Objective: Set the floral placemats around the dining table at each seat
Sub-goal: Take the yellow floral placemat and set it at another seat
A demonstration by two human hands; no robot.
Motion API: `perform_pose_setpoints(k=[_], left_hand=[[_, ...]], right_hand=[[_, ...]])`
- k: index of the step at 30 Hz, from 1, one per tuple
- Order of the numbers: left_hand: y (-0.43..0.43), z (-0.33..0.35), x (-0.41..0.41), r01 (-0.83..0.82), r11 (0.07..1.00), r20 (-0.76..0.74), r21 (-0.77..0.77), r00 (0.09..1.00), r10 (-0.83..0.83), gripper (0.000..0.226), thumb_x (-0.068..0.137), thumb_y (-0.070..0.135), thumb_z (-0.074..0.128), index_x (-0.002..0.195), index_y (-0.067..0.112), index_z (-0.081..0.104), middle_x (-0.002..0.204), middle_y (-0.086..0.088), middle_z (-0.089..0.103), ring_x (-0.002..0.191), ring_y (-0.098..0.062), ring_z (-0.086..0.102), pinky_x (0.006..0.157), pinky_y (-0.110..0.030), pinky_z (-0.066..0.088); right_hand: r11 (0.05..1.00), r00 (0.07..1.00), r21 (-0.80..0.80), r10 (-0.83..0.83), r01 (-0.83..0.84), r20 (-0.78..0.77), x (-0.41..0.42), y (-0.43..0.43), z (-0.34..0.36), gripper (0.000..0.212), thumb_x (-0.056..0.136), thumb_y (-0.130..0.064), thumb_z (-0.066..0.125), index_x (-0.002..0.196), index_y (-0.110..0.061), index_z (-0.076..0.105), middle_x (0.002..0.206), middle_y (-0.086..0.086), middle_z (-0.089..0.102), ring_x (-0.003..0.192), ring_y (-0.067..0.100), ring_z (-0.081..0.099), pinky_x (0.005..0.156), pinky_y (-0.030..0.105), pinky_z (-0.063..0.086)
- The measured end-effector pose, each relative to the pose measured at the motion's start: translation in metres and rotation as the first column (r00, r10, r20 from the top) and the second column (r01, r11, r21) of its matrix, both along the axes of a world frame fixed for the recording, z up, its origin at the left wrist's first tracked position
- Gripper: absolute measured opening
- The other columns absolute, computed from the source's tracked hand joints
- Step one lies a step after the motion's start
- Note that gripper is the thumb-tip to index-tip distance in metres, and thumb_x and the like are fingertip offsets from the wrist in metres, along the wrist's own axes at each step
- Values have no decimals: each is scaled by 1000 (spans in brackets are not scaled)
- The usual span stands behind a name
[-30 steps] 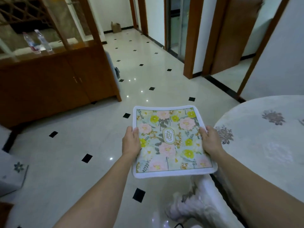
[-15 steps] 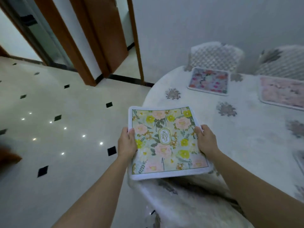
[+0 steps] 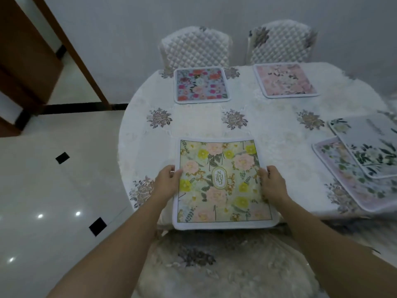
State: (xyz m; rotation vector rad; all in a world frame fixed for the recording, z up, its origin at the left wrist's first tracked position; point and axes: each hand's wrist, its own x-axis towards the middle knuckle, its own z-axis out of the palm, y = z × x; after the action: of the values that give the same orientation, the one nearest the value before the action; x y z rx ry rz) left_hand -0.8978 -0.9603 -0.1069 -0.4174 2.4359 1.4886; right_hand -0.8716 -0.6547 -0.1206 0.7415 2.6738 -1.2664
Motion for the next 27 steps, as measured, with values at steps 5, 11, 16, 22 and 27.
perform_pose_setpoints(k=[5, 11, 16, 22, 27], left_hand=[[-4, -34, -21, -53, 998, 99, 32, 994, 50, 28, 95, 35, 60, 108, 11, 65, 100, -8, 68, 94, -25, 64, 86, -42, 54], [-9, -67, -34, -176, 984, 134, -9, 975, 176, 18, 95, 19, 62, 78, 21, 59, 78, 6, 56, 75, -12, 56, 81, -30, 43], [-16, -76, -33, -216, 976, 106, -32, 970, 218, 40, 91, 20, 68, 124, -1, 62, 102, -3, 60, 96, -19, 57, 92, -33, 48], [-18, -77, -34, -223, 971, 77, -88, 970, 230, 37, 88, 23, 73, 120, 5, 67, 92, 0, 64, 92, -19, 61, 92, -34, 49], [-14, -73, -32, -194, 970, 30, -150, 979, 200, 27, 89, 20, 70, 112, 4, 70, 88, 1, 63, 86, -16, 59, 82, -27, 44]], right_hand=[[1000, 998, 4, -30, 30, 56, -23, -4, -29, 29, 102, -35, 38, 100, -10, 51, 85, 5, 57, 77, 23, 55, 57, 31, 39], [1000, 994, -16, -20, 22, 111, -36, -14, -62, 26, 101, -32, 43, 103, -8, 53, 89, 6, 58, 84, 26, 56, 68, 34, 42], [999, 990, 24, -34, 31, 134, -35, -13, -74, 22, 100, -31, 48, 102, -10, 55, 92, 7, 62, 84, 25, 56, 70, 34, 44], [997, 992, 78, -22, 13, 121, -44, -11, -70, 14, 97, -29, 54, 97, -15, 52, 90, 3, 57, 82, 21, 51, 69, 29, 35], [992, 993, 124, -21, 7, 113, -46, -11, -72, 19, 96, -30, 54, 99, -11, 56, 88, 4, 58, 82, 23, 52, 71, 30, 37]])
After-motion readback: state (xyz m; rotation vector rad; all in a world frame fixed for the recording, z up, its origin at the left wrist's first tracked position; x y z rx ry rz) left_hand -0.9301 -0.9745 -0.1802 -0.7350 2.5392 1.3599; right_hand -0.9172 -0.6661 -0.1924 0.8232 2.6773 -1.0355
